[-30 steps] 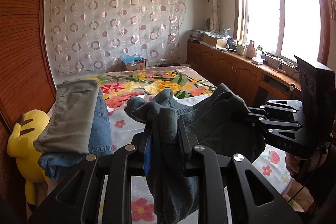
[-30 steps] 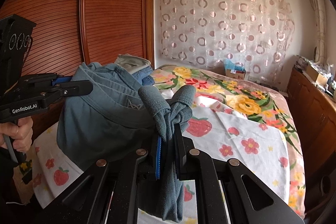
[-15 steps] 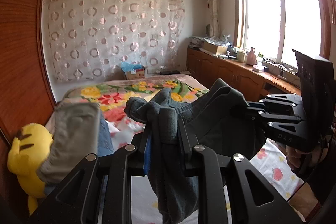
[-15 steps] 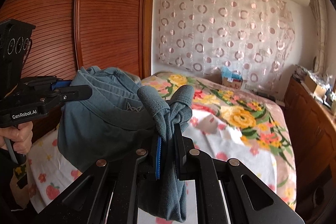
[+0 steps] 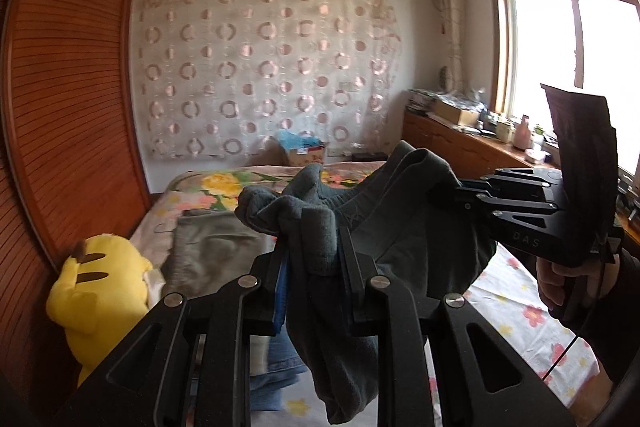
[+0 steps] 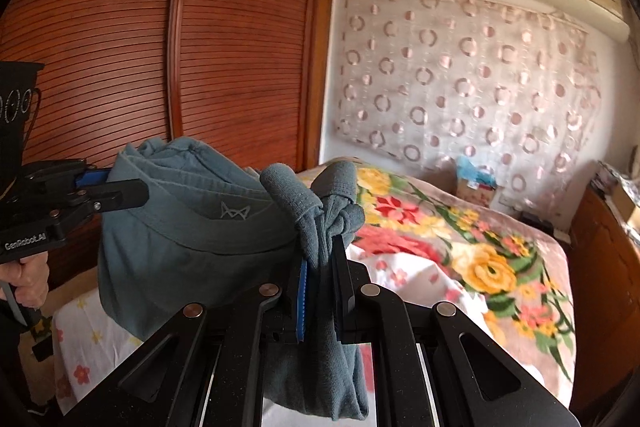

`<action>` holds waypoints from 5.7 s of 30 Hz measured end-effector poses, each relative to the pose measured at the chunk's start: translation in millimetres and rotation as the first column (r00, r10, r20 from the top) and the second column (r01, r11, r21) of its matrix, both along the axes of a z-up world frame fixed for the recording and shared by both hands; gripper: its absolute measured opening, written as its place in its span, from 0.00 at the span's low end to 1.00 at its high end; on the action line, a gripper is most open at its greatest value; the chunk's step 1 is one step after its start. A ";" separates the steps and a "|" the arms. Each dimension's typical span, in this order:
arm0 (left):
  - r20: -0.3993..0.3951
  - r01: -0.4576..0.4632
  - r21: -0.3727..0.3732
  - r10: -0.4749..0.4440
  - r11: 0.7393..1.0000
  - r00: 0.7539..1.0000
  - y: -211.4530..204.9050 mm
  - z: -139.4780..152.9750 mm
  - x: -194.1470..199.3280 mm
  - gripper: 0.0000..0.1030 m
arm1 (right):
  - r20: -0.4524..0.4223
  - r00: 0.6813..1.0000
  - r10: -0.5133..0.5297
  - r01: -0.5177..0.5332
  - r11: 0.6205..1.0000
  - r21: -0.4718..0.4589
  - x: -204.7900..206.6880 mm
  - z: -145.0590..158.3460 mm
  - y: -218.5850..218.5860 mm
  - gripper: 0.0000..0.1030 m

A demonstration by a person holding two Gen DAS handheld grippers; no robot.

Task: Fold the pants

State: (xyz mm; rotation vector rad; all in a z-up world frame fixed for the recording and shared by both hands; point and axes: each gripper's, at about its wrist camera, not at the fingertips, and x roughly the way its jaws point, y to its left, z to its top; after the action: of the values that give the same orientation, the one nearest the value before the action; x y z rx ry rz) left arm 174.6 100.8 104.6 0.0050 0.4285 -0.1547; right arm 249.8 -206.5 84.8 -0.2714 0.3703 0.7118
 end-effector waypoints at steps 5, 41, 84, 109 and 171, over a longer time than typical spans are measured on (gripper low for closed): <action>-0.001 -0.058 -0.005 0.058 0.998 0.998 18.3 -5.7 6.9 0.22 | 0.028 0.999 0.046 -0.045 0.999 -0.021 26.7 0.7 11.5 0.09; -0.153 -0.360 -0.138 0.339 0.923 0.928 115.7 -88.1 14.9 0.50 | -0.157 0.936 0.316 -0.334 0.937 -0.106 173.2 -35.1 83.9 0.38; -0.198 -0.294 0.022 0.293 0.956 0.936 90.9 -85.6 13.2 0.50 | -0.266 0.955 0.133 -0.135 0.991 0.010 92.3 -32.8 -15.9 0.41; -0.179 -0.164 0.063 0.173 0.984 0.969 45.7 -79.9 -37.9 0.90 | -0.242 0.970 0.014 -0.003 0.999 0.045 -40.2 -24.9 -95.6 0.42; -0.039 -0.043 0.067 0.046 0.997 0.998 -104.2 -27.0 -132.3 0.91 | -0.051 0.906 -0.419 0.422 0.891 0.168 -256.0 -3.2 -174.2 0.63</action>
State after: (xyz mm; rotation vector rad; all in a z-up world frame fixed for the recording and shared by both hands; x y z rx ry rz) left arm 42.4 -3.3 77.6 0.0576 0.4740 -0.0967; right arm -6.2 -380.6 81.6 -0.0137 0.3615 0.3135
